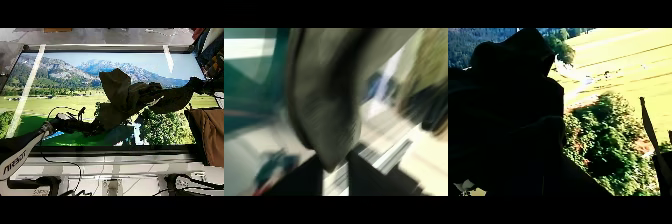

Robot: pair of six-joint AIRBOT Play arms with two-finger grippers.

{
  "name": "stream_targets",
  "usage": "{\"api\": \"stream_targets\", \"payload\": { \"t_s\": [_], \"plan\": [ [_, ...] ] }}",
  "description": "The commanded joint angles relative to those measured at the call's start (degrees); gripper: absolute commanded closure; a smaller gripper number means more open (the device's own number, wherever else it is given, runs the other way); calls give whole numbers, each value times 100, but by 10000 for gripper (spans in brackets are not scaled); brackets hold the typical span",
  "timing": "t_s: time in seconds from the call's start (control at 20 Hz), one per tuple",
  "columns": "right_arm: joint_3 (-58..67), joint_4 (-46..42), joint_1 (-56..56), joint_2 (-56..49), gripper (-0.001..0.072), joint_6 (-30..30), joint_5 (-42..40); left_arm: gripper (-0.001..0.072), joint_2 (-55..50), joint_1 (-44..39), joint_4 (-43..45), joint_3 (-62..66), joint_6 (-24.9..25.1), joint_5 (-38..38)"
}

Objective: Fold the clothes and pants, and hang the long-sleeved shirts on hangers.

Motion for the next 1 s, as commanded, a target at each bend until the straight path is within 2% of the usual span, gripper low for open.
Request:
{"api": "stream_targets", "payload": {
  "t_s": [0.0,0.2,0.45,0.6,0.75,0.85,0.95],
  "plan": [
    [-4,17,7,0,672,0,-7,693,-101,109,-846,22,505,271],
    [11,85,7,11,672,-2,-48,692,-98,461,-839,470,643,208],
    [579,826,7,13,672,-20,-448,693,-98,1644,-798,2190,627,-153],
    [1008,627,-11,11,672,22,-1119,694,-92,2686,-330,3569,68,-160],
    [1121,197,-11,-4,673,501,-1781,694,-87,3506,603,4868,-520,-190],
    [1119,-133,-11,-72,673,761,-1799,694,-85,3871,1405,5488,-844,-319],
    [1115,-601,-11,-153,672,767,-1480,694,-61,4162,1958,5735,-914,-667]
  ]
}}
